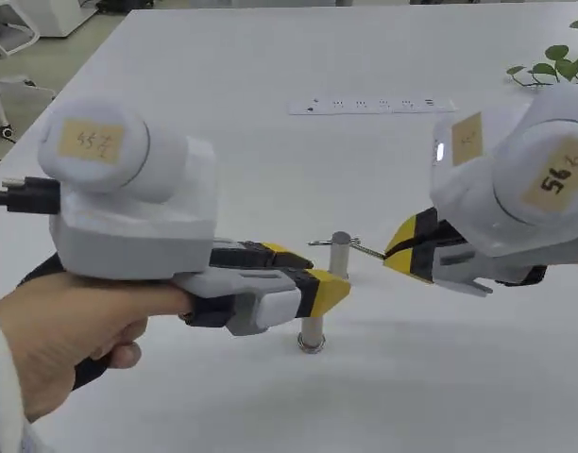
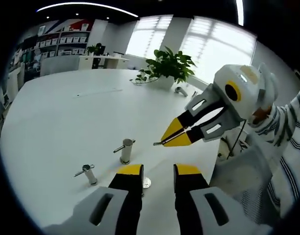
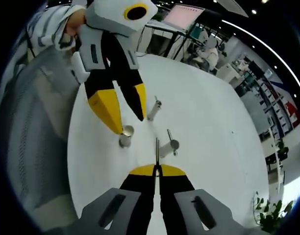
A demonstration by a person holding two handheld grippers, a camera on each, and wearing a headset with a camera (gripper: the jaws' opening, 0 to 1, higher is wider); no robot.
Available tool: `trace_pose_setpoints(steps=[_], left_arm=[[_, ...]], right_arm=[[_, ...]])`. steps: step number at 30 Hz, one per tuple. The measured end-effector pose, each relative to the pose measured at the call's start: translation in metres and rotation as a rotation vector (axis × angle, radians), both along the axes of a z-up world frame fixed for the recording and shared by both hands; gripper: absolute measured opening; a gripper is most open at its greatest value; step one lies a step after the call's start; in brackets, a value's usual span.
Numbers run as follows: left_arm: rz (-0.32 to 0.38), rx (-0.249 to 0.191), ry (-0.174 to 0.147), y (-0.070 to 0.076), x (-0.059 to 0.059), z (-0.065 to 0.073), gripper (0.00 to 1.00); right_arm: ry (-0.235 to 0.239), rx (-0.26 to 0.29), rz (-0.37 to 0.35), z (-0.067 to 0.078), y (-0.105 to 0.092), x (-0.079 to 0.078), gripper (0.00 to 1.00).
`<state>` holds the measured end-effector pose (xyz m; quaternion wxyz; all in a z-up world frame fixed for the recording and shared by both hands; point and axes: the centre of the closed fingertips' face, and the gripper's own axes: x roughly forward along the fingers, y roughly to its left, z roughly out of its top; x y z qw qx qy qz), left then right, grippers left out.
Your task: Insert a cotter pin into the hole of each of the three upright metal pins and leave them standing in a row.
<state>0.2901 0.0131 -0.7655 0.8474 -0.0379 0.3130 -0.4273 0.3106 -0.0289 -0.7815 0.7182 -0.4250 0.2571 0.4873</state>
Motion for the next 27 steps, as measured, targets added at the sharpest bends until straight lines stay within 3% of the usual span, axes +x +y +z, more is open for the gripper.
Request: trace_pose_setpoints(steps=[4,8,11,27], left_arm=[[-0.002,-0.025,0.024,-0.006,0.0,0.0,0.18],[-0.005,-0.039,0.045,-0.012,0.0,-0.001,0.16],[-0.005,-0.047,0.064,-0.016,0.0,-0.003,0.14],[-0.041,-0.049,0.099,-0.03,-0.005,-0.011,0.11]], right_arm=[[0.027,0.027,-0.008,-0.002,-0.001,-0.005,0.02],[0.013,0.009,-0.004,-0.008,-0.007,-0.007,0.02],[0.04,0.042,-0.017,-0.009,-0.006,-0.012,0.02],[0.024,0.065,0.006,-0.01,-0.004,-0.026,0.02]])
